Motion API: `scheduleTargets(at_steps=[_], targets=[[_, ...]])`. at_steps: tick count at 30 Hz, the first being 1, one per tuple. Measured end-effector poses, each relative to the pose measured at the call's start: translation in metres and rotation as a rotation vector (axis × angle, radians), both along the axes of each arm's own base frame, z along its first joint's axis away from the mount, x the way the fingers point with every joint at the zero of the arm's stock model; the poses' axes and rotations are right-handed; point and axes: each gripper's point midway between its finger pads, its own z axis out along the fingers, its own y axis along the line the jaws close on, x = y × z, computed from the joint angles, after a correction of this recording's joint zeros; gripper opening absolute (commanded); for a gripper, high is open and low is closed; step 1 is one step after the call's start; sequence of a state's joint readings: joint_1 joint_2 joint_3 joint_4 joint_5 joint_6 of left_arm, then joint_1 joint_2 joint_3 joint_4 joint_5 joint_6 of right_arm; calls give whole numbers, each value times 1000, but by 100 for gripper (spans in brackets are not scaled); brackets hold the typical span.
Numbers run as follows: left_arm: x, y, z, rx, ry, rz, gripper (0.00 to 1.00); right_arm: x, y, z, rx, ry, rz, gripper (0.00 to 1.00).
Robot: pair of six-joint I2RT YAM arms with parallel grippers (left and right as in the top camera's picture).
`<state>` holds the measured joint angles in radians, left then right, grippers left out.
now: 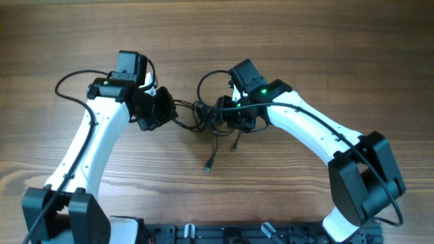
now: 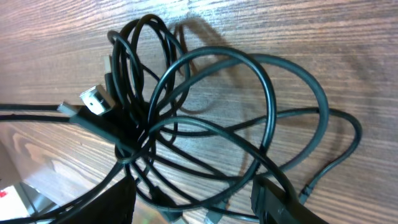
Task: Untangle cables
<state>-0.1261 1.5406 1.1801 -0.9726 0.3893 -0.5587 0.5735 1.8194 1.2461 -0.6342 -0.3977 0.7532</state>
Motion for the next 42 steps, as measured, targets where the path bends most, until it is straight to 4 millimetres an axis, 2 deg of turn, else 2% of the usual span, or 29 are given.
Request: scheduleTargets(at_steps=[5,7,9,10,11,12,18,22,33,37,42], targets=[[0,0,0,-2,0,-1,9,4,2,-2,3,-3,-13,38],[-1,0,0,-1,3,-1,9,4,1,-3,2,-2,-18,36],[-1,0,0,-1,4,-1,8,4,1,-3,2,-1,-21,30],[-1,0,0,-1,4,-1,8,4,1,-2,2,-2,-21,26],[-1,0,0,-1,4,-1,9,4,1,-2,3,-1,-24,13],[-1,0,0,-2,4,-1,8,4,1,-3,2,0,-24,5],[-3,-1,0,-10,18,10,8,3,8,1,40,9,-16,4],[-3,-1,0,-11,21,16,8,1,23,12,140,16,31,5],[-3,-2,0,-27,51,81,6,-19,39,40,366,94,179,5],[-3,-2,1,-36,63,109,7,-34,35,38,361,141,217,5],[-3,-3,1,-48,80,137,7,-49,13,20,228,207,200,5]])
